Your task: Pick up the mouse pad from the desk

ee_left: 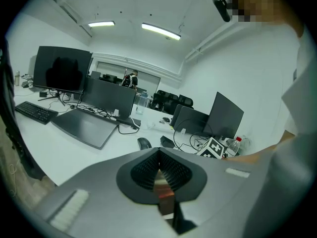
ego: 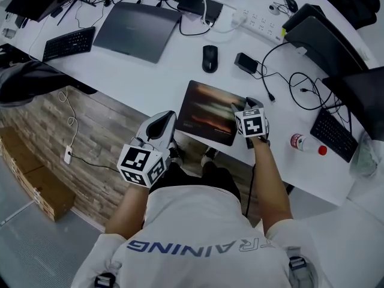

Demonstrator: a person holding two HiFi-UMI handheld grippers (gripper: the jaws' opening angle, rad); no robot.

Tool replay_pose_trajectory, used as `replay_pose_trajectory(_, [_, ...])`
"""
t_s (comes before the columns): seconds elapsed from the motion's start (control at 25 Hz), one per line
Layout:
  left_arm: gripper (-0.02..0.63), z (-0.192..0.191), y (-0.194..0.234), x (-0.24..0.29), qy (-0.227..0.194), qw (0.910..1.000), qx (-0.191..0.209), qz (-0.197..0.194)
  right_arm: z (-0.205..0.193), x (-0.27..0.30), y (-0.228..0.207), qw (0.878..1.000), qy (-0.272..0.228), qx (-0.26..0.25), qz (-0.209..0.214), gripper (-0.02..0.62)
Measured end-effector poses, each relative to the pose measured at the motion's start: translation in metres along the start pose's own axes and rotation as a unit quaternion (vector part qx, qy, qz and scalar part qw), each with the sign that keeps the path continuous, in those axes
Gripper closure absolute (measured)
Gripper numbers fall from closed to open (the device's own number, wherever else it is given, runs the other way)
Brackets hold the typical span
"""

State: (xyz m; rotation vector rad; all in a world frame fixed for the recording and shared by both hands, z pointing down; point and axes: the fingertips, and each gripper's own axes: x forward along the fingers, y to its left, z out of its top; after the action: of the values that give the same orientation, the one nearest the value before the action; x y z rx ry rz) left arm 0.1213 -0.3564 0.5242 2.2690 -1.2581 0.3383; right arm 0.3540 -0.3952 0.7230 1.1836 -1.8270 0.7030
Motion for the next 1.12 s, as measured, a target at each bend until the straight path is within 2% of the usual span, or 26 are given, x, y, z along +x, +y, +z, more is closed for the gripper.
replay_pose_trajectory(0.44, [0.606,-0.001,0.001,0.004,0.002,0.9999,-0.008,-0.010,-0.001,0.000,0.001,1.000,-0.002,0.008,0.002,0.355])
replay_pose_trajectory(0.68, [0.606,-0.007,0.003,-0.003,0.007,0.9998,-0.014,-0.011,-0.002,0.000,0.004,1.000,0.020,-0.005,-0.001,0.376])
replay_pose_trajectory(0.76, [0.606,-0.009,0.004,-0.007,0.007,0.9998,-0.017,-0.011,-0.002,-0.001,0.008,1.000,0.020,-0.013,-0.004,0.447])
replay_pose_trajectory(0.96, [0.606,-0.016,0.011,-0.019,0.006,0.9997,-0.023,-0.009,0.000,0.000,0.009,1.000,0.008,0.006,-0.009,0.494])
replay_pose_trajectory(1.12, [0.606,-0.019,0.015,-0.027,0.005,0.9996,-0.027,-0.007,-0.001,-0.002,0.015,1.000,0.000,-0.006,-0.015,0.540])
